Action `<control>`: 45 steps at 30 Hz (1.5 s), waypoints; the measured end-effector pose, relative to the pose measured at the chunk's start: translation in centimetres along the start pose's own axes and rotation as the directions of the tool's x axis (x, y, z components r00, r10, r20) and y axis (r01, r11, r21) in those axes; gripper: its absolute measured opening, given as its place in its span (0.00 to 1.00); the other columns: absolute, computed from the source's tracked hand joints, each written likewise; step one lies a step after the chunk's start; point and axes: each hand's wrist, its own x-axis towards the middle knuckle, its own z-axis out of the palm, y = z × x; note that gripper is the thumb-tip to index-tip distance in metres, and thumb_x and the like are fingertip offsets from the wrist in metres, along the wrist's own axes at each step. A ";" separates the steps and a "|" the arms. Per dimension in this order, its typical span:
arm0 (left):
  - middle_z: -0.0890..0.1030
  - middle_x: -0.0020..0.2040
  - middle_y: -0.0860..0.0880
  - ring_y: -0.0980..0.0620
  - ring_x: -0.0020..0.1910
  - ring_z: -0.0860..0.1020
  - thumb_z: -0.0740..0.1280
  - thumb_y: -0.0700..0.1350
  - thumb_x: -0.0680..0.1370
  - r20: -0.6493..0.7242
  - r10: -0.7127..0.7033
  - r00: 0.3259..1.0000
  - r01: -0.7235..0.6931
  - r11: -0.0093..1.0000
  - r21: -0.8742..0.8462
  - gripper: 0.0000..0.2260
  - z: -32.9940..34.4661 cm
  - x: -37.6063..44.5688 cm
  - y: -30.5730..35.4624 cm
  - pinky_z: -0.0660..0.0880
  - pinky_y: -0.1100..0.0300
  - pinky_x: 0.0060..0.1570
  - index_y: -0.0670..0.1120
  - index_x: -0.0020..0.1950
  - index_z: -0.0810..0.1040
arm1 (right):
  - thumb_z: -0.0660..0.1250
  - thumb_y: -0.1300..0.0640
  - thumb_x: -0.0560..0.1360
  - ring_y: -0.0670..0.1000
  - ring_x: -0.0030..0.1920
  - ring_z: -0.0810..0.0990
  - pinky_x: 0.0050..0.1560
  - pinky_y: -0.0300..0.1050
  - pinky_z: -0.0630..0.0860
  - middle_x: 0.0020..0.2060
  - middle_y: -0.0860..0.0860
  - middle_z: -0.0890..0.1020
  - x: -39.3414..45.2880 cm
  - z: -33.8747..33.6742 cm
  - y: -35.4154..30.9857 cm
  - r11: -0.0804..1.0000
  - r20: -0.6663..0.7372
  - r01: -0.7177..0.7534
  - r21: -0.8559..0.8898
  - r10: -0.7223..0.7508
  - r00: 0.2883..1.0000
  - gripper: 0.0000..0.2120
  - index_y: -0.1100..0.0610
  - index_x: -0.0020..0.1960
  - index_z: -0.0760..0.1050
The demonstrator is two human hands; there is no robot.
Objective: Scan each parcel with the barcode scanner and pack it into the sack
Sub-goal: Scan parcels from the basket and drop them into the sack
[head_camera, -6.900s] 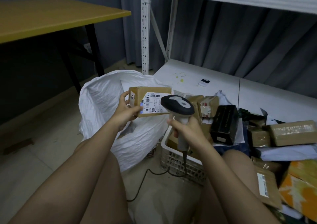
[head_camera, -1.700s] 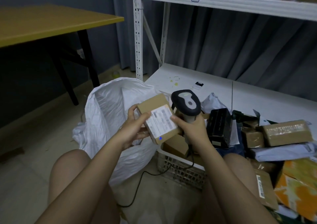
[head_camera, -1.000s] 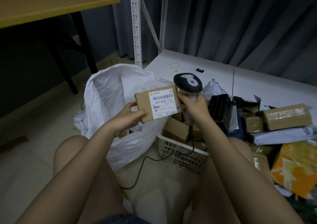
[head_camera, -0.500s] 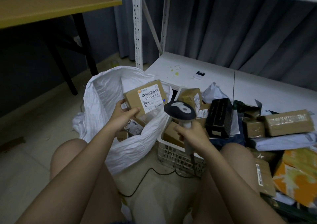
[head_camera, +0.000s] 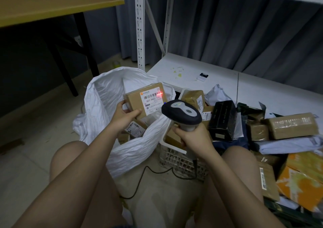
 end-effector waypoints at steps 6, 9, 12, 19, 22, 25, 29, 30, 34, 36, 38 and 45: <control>0.78 0.60 0.45 0.53 0.49 0.77 0.71 0.47 0.75 0.013 -0.001 1.000 0.000 1.000 0.010 0.35 -0.1 0.5 -0.7 0.69 0.57 0.53 0.48 0.76 0.56 | 0.70 0.64 0.74 0.42 0.21 0.72 0.25 0.34 0.71 0.19 0.46 0.74 0.2 -0.1 0.4 1.000 -0.012 0.019 -0.010 -0.019 1.000 0.15 0.58 0.30 0.72; 0.78 0.59 0.45 0.54 0.47 0.78 0.71 0.47 0.75 0.012 -0.004 1.000 0.003 1.000 0.010 0.34 -0.2 0.6 -1.0 0.71 0.59 0.51 0.48 0.76 0.57 | 0.71 0.62 0.73 0.42 0.22 0.73 0.26 0.34 0.71 0.20 0.47 0.75 0.4 0.0 0.7 1.000 0.007 0.016 0.015 -0.016 1.000 0.12 0.59 0.33 0.73; 0.77 0.58 0.46 0.54 0.47 0.78 0.72 0.48 0.74 -0.072 -0.034 0.997 0.033 0.999 -0.022 0.34 -0.7 1.0 -1.5 0.72 0.61 0.46 0.48 0.74 0.56 | 0.73 0.60 0.73 0.42 0.24 0.74 0.29 0.35 0.73 0.24 0.49 0.75 1.1 0.1 1.2 0.998 -0.012 -0.008 0.058 0.009 1.000 0.09 0.60 0.38 0.74; 0.66 0.62 0.44 0.41 0.56 0.73 0.69 0.51 0.76 -0.315 0.023 0.949 0.072 0.955 0.287 0.25 -2.3 3.6 -3.1 0.71 0.48 0.56 0.47 0.66 0.60 | 0.71 0.58 0.75 0.41 0.21 0.71 0.25 0.30 0.69 0.22 0.49 0.73 3.1 0.7 2.9 0.988 -0.079 -0.110 0.110 0.119 0.990 0.13 0.59 0.35 0.72; 0.49 0.77 0.37 0.36 0.76 0.49 0.57 0.57 0.81 -0.151 -0.139 0.979 0.203 0.765 0.612 0.25 -1.9 5.0 -4.3 0.49 0.44 0.73 0.51 0.77 0.57 | 0.72 0.57 0.74 0.43 0.22 0.72 0.25 0.34 0.71 0.24 0.52 0.74 3.8 0.7 3.8 0.983 -0.059 -0.138 0.125 0.146 0.988 0.12 0.59 0.36 0.72; 0.38 0.78 0.39 0.40 0.77 0.38 0.57 0.55 0.82 -0.068 -0.140 0.988 0.153 0.795 0.587 0.28 -0.1 5.2 -4.5 0.43 0.48 0.74 0.54 0.79 0.50 | 0.72 0.57 0.74 0.48 0.24 0.73 0.29 0.42 0.73 0.22 0.50 0.75 4.7 -0.2 5.1 0.972 -0.063 -0.169 0.161 0.181 0.982 0.12 0.59 0.35 0.72; 0.52 0.78 0.42 0.41 0.76 0.57 0.60 0.51 0.79 0.031 0.025 0.999 -0.037 0.867 0.497 0.26 3.5 5.2 -3.9 0.57 0.45 0.73 0.53 0.77 0.59 | 0.72 0.59 0.74 0.53 0.26 0.73 0.32 0.47 0.74 0.25 0.55 0.74 6.0 -2.5 6.9 0.950 -0.136 -0.219 0.224 0.253 0.958 0.13 0.61 0.35 0.71; 0.58 0.77 0.43 0.42 0.73 0.63 0.61 0.51 0.78 0.046 0.076 0.996 -0.089 0.879 0.469 0.26 4.6 5.3 -3.6 0.61 0.46 0.71 0.53 0.76 0.62 | 0.71 0.60 0.74 0.53 0.26 0.73 0.32 0.47 0.73 0.26 0.56 0.73 6.4 -3.2 7.2 0.942 -0.165 -0.221 0.251 0.267 0.949 0.13 0.60 0.35 0.71; 0.68 0.70 0.45 0.48 0.67 0.69 0.63 0.44 0.80 0.102 0.244 0.965 -0.264 0.876 0.404 0.18 10.2 6.1 -1.5 0.63 0.63 0.62 0.47 0.70 0.69 | 0.69 0.63 0.76 0.51 0.24 0.72 0.24 0.40 0.72 0.25 0.56 0.73 8.2 -6.2 8.3 0.912 -0.302 -0.214 0.351 0.327 0.896 0.12 0.61 0.35 0.70; 0.69 0.69 0.45 0.47 0.66 0.70 0.63 0.45 0.80 0.141 0.284 0.949 -0.316 0.867 0.385 0.18 13.4 6.8 -0.1 0.67 0.59 0.62 0.47 0.70 0.70 | 0.70 0.61 0.75 0.49 0.24 0.73 0.25 0.40 0.72 0.28 0.55 0.74 9.8 -7.5 8.9 0.884 -0.342 -0.207 0.420 0.365 0.866 0.08 0.61 0.40 0.73; 0.69 0.69 0.45 0.47 0.66 0.70 0.64 0.47 0.80 0.183 0.268 0.946 -0.318 0.879 0.355 0.19 16.8 8.1 0.9 0.67 0.57 0.62 0.47 0.70 0.69 | 0.71 0.60 0.74 0.49 0.25 0.74 0.26 0.40 0.73 0.31 0.56 0.76 11.8 -8.9 9.5 0.864 -0.373 -0.195 0.464 0.390 0.842 0.07 0.62 0.45 0.74; 0.76 0.62 0.41 0.42 0.60 0.76 0.66 0.46 0.79 0.252 0.161 0.954 -0.255 0.879 0.404 0.18 27.6 14.7 0.9 0.71 0.57 0.55 0.42 0.66 0.72 | 0.71 0.62 0.74 0.51 0.28 0.73 0.32 0.44 0.72 0.27 0.54 0.75 17.8 -11.8 12.9 0.815 -0.359 -0.185 0.549 0.429 0.829 0.07 0.61 0.39 0.74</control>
